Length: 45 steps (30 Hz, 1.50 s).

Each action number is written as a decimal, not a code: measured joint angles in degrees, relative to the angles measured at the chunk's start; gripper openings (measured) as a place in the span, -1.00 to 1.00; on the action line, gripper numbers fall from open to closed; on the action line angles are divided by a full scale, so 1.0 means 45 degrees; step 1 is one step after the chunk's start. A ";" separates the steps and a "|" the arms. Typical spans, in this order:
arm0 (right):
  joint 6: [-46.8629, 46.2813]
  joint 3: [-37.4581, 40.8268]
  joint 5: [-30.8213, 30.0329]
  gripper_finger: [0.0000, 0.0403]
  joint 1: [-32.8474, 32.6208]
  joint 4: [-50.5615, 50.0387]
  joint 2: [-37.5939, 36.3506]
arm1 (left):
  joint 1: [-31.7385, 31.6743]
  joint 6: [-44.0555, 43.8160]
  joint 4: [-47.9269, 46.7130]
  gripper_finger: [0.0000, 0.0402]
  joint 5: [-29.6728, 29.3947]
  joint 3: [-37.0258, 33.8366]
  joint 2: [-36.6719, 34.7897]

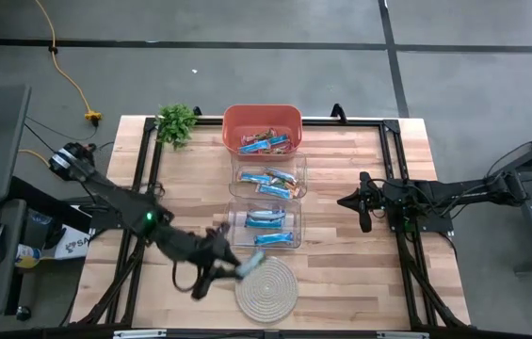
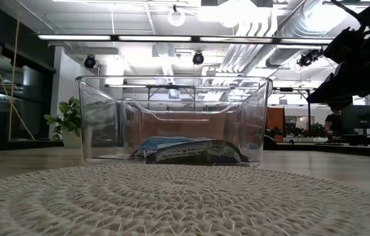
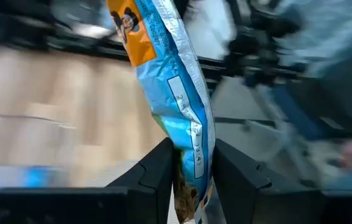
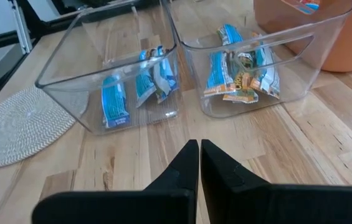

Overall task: Pick and place Granola Bars by type
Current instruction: Put the yellow granola bar into the top transparent bin

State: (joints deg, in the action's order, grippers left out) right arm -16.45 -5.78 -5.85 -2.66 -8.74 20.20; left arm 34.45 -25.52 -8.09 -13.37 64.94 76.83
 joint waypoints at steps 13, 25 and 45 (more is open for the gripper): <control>0.0000 0.0000 0.0001 -1.00 -0.0002 -0.0002 0.0011 | -0.4903 0.6515 -0.5456 -0.50 -0.1370 0.3357 -0.0994; 0.0000 0.0000 0.0005 -1.00 0.0000 -0.0002 0.0001 | -0.7903 1.4284 -0.6914 -0.50 -0.1152 0.5660 -0.0425; 0.0000 0.0000 0.0005 -1.00 -0.0002 -0.0007 0.0006 | -1.0125 1.4937 -0.8224 -0.50 -0.4862 0.5641 0.5819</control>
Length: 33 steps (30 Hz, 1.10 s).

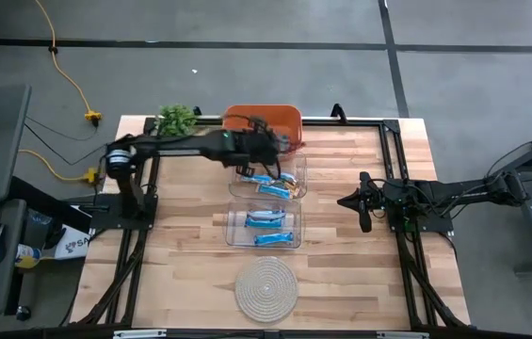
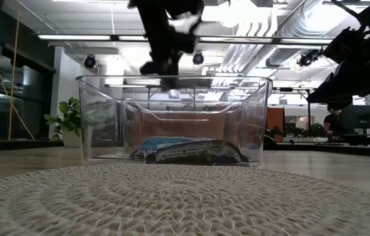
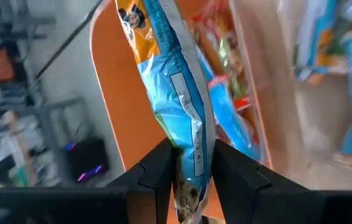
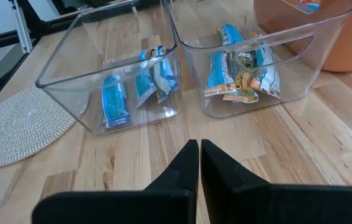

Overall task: Pick and place Granola Bars by type
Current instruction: Put the yellow granola bar into the top transparent bin

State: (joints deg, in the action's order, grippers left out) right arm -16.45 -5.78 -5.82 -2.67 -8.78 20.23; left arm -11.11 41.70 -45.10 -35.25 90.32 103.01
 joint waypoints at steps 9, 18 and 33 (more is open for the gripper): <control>0.0000 0.0000 0.0000 -1.00 -0.0002 -0.0010 0.0000 | 0.1680 -0.1113 0.0001 -0.50 -0.2622 0.0000 0.1428; 0.0000 0.0000 0.0000 -1.00 -0.0002 -0.0005 0.0000 | 0.3118 -0.3322 -0.0125 -0.50 -0.2734 0.0005 0.1465; 0.0000 0.0000 0.0000 -1.00 0.0002 -0.0005 0.0000 | 0.2879 -0.5326 -0.1834 -0.36 0.0469 0.0005 0.1470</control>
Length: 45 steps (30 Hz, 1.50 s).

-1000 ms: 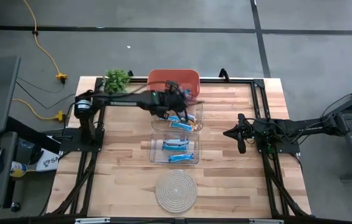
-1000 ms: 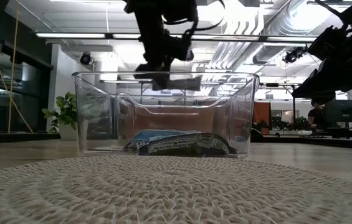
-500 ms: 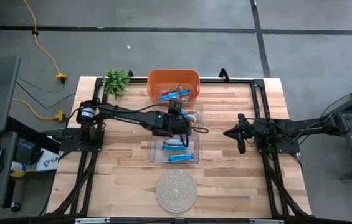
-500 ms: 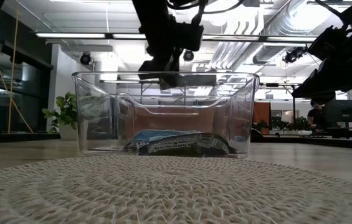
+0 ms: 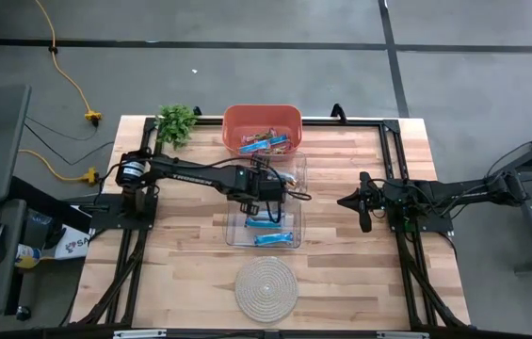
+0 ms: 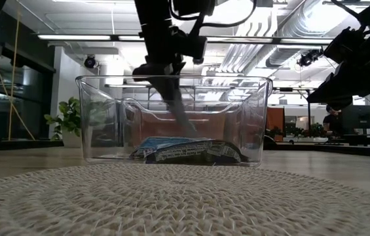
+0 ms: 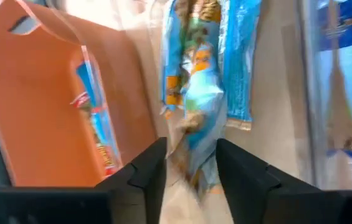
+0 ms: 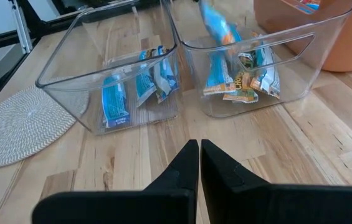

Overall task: Pick and place Granola Bars by type
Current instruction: Put the yellow granola bar into the top transparent bin, then return to Home Position

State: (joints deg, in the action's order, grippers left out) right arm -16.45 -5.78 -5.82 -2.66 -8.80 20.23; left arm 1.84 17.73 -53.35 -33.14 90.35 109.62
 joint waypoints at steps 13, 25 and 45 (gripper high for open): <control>0.0000 0.0000 0.0000 -1.00 -0.0005 0.0005 -0.0001 | -0.0154 -0.0337 -0.0214 0.03 0.0401 0.0000 -0.0005; 0.0000 0.0000 0.0000 -1.00 -0.0004 0.0005 0.0000 | -0.0159 -0.0062 -0.1787 0.03 -0.2389 0.0014 -0.0331; 0.0000 0.0000 0.0000 -1.00 -0.0003 0.0005 -0.0003 | -0.0161 -0.2715 -0.3299 -0.09 0.2587 0.8330 -0.0673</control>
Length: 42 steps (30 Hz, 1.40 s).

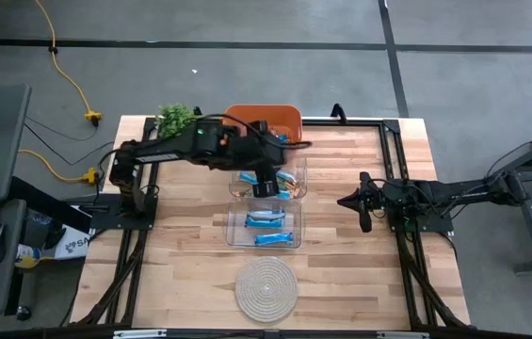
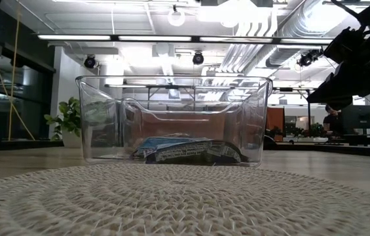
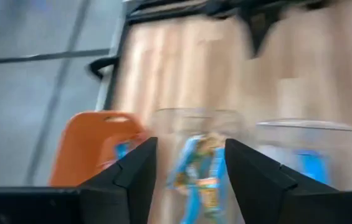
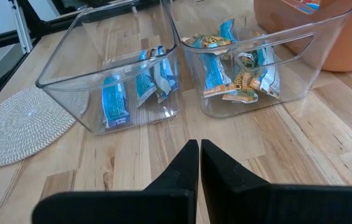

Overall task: Pick and place Granola Bars by type
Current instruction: Return to Home Position

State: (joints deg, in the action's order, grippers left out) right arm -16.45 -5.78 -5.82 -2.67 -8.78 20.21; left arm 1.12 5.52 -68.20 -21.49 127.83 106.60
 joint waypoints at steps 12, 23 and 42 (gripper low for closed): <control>0.0000 0.0000 0.0000 -1.00 0.0003 0.0000 0.0003 | 0.0002 -0.0059 0.0152 -0.78 0.3423 -0.0440 -0.2690; 0.0000 0.0000 0.0000 -1.00 0.0003 0.0000 0.0003 | 0.0002 -0.1657 0.3594 -0.99 0.4176 -0.6040 -0.6814; 0.0000 0.0000 0.0000 -1.00 0.0002 0.0000 -0.0002 | 0.2613 -0.4672 1.6579 -1.00 0.1213 -2.2056 -1.7641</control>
State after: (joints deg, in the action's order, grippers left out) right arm -16.45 -5.78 -5.82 -2.66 -8.78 20.21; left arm 12.88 -15.51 6.41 -16.04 28.58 27.21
